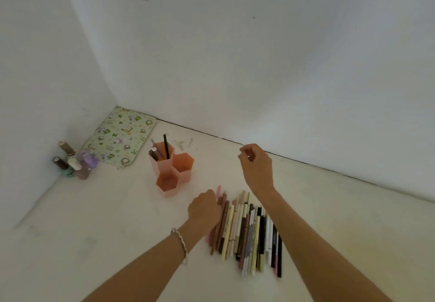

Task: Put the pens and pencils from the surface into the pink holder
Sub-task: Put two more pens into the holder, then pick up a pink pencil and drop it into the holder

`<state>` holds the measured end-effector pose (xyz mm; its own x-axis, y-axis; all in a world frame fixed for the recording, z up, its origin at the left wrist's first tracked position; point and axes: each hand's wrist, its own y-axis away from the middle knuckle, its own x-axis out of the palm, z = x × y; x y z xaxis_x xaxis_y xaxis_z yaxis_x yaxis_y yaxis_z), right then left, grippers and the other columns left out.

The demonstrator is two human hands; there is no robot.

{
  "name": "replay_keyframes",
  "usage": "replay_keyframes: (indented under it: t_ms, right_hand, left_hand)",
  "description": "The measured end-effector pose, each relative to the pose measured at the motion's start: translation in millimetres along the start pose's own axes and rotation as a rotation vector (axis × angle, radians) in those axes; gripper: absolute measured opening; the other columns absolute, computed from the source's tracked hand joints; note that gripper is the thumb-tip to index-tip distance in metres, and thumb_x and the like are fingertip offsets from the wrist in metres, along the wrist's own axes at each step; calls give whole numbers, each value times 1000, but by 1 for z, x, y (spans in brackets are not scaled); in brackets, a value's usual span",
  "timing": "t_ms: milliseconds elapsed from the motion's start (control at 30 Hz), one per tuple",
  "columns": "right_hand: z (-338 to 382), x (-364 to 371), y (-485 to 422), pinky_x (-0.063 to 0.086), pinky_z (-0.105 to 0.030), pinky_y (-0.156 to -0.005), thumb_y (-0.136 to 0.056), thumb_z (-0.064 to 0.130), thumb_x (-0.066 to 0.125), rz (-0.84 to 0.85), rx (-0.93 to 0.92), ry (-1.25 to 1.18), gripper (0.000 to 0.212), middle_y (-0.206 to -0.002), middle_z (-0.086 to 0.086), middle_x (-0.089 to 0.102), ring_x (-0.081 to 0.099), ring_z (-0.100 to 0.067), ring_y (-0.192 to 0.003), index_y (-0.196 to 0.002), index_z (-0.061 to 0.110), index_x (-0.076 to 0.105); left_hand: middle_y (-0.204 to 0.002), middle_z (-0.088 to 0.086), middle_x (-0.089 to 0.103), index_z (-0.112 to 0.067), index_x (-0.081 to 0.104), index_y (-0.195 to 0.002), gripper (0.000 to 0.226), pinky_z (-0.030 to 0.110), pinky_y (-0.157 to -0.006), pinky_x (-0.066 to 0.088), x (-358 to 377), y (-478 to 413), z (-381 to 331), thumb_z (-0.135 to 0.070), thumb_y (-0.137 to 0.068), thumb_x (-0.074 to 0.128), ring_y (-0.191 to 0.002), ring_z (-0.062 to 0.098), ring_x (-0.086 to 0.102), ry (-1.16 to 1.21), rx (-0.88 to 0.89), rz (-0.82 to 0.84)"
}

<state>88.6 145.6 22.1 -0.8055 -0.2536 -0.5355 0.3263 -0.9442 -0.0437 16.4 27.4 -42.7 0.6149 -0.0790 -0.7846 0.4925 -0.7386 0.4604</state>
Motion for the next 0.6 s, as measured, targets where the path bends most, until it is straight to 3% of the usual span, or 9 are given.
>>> replay_keyframes:
  t_ms: [167,300,433,533,600]
  right_hand:
    - [-28,-8,4,45,-21,-59,-91,11,54,93,82,40,14,-85,4,66,56,-13,-64,-95,19,65]
    - [-40,-3,7,46,-23,-63,-91,12,53,152,113,80,15,-86,3,66,55,-11,-66,-96,18,66]
    - [-49,4,3,51,-28,-73,-90,12,53,305,194,218,17,-92,-1,67,65,-19,-85,-98,11,68]
    - [-60,18,2,54,-33,-68,-87,12,54,457,302,410,18,-81,-14,68,66,-27,-75,-86,-3,64]
    - [-64,28,6,47,-28,-57,-84,17,57,518,327,495,21,-64,-7,58,57,-21,-58,-73,-2,60]
  left_hand:
    - [-116,7,61,-12,52,-113,21,34,-85,47,12,-4,-3,-26,-98,49,-108,27,60,-6,-62,-8]
    - [-108,8,66,-12,60,-104,19,34,-80,48,10,-7,-6,-28,-95,54,-101,28,63,79,-100,26]
    - [-85,-2,63,-16,57,-90,10,31,-77,52,-21,-8,0,-25,-94,60,-83,19,62,345,15,-157]
    - [-84,-7,62,-13,61,-103,11,31,-75,57,-58,-8,3,-19,-94,62,-79,14,65,529,110,-332]
    - [-87,-6,61,-13,55,-125,32,33,-75,59,-74,-8,5,-13,-94,62,-79,15,66,672,128,-368]
